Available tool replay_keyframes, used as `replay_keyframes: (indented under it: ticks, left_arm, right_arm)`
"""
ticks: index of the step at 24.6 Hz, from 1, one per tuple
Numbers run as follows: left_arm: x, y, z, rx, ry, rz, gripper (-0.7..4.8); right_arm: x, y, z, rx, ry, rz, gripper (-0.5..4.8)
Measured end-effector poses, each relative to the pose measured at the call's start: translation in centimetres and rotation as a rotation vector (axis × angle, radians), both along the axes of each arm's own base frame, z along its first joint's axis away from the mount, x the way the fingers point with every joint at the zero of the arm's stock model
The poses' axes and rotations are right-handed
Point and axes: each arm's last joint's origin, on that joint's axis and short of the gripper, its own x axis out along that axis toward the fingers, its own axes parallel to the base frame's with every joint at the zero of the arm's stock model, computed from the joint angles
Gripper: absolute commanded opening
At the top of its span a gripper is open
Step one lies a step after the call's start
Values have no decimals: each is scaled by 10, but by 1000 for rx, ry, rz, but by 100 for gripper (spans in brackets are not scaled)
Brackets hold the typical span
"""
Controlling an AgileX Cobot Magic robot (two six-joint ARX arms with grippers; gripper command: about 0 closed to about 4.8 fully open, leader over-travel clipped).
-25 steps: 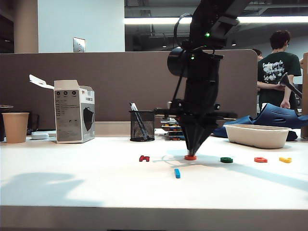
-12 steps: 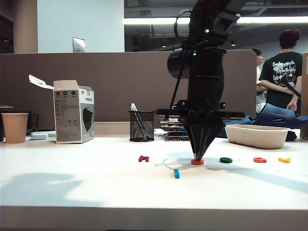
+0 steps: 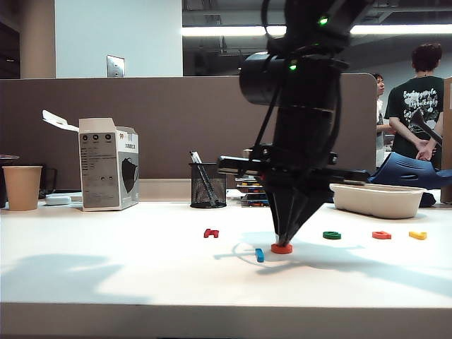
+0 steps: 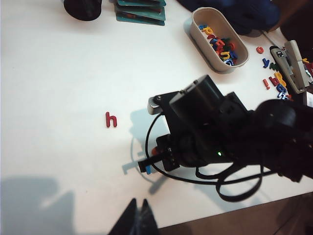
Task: Select the appropriate letters from the row of letter magnets placed on the table to arrange into the word "love".
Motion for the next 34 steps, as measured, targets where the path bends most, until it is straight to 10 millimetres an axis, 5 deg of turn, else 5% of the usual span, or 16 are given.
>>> replay_keyframes:
  ticks: [9,34]
  left_arm:
    - [0,0,0,0,0,0,-5]
    - [0,0,0,-1,0,-1,-5]
  right_arm:
    - [-22,-13,0,20,6,-31,21]
    - [-24,-28,8,12,13,-63,21]
